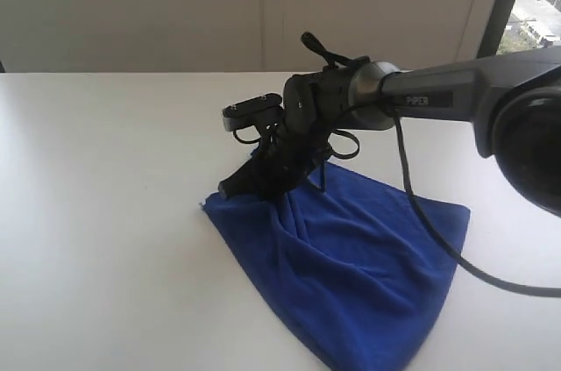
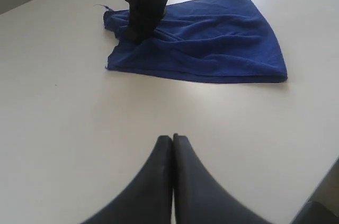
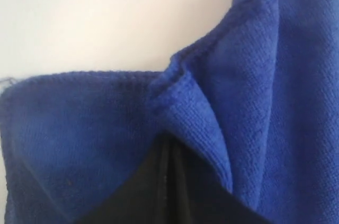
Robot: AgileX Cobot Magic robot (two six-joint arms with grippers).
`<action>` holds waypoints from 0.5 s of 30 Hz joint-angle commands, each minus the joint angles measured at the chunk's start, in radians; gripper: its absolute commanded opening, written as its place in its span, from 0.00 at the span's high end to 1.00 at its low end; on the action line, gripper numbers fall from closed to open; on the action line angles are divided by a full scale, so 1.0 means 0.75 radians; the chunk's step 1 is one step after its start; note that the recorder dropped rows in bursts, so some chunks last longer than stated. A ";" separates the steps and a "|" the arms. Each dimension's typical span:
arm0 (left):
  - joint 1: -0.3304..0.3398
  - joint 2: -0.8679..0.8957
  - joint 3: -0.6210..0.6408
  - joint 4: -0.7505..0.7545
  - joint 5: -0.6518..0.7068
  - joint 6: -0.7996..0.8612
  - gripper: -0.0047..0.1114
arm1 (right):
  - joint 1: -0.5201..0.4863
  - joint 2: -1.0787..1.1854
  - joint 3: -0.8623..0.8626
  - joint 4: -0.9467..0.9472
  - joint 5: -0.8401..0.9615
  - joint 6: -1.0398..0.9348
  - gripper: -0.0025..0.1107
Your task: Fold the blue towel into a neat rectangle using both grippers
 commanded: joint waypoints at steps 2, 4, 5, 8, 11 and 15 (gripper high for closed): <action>0.000 -0.008 0.009 -0.012 -0.009 0.009 0.96 | -0.050 -0.135 0.015 -0.049 0.046 -0.045 0.98; 0.000 -0.008 0.009 -0.012 -0.009 0.009 0.96 | -0.092 -0.159 0.015 -0.059 0.066 -0.045 0.98; 0.000 -0.008 0.009 -0.012 -0.009 0.009 0.96 | -0.115 -0.161 0.015 -0.059 0.083 -0.045 0.98; 0.000 -0.008 0.009 -0.012 -0.009 0.009 0.96 | -0.178 -0.135 0.015 -0.063 0.151 -0.050 0.98; 0.000 -0.008 0.009 -0.012 -0.009 0.009 0.96 | -0.223 -0.094 0.017 -0.063 0.198 -0.081 0.98; 0.000 -0.008 0.009 -0.012 -0.009 0.009 0.96 | -0.250 -0.039 0.017 -0.074 0.201 -0.084 0.98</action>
